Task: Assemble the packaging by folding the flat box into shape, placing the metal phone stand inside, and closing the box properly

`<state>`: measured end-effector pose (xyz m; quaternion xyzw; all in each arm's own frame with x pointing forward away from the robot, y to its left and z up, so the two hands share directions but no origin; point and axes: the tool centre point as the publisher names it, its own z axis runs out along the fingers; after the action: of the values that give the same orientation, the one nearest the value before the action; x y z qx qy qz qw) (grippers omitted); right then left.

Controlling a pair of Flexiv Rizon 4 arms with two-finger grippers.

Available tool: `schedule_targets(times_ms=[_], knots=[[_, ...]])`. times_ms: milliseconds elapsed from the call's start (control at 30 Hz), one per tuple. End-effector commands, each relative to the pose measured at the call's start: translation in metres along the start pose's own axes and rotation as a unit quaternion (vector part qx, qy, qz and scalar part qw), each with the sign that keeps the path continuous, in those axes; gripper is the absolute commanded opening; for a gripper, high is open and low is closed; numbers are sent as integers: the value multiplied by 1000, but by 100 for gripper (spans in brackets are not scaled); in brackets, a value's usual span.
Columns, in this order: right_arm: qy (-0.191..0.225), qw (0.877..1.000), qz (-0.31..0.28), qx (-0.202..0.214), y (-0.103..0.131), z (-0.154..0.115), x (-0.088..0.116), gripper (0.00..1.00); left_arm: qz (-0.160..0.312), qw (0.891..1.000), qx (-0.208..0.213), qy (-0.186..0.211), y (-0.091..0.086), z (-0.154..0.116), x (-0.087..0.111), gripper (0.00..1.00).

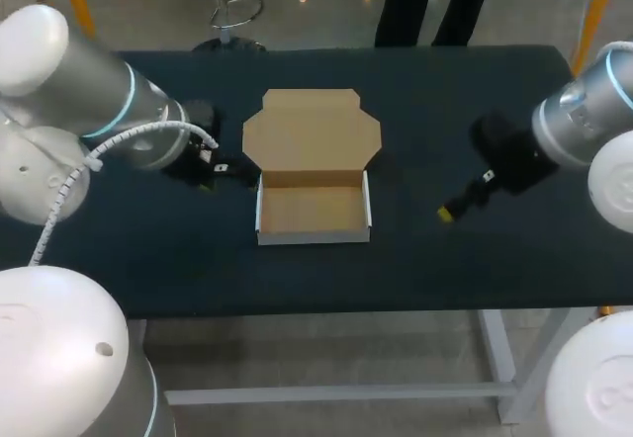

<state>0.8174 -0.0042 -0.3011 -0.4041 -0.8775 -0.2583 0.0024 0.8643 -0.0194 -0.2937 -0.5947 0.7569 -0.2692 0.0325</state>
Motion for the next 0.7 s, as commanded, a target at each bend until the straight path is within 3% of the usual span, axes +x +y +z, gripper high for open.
schedule_targets(times_ms=[33, 300, 700], knots=[[-5, 999, 34, 14, -1, -14, 0, 100, -9, 1000, -3, -17, 13, -53, -4, 100], [-36, 992, 117, 32, -14, -31, -1, 100, -41, 999, -22, -27, 22, -94, -14, 100], [-62, 980, 187, 31, -36, -57, 0, 100, -58, 996, -71, 2, 35, -128, -11, 100]])
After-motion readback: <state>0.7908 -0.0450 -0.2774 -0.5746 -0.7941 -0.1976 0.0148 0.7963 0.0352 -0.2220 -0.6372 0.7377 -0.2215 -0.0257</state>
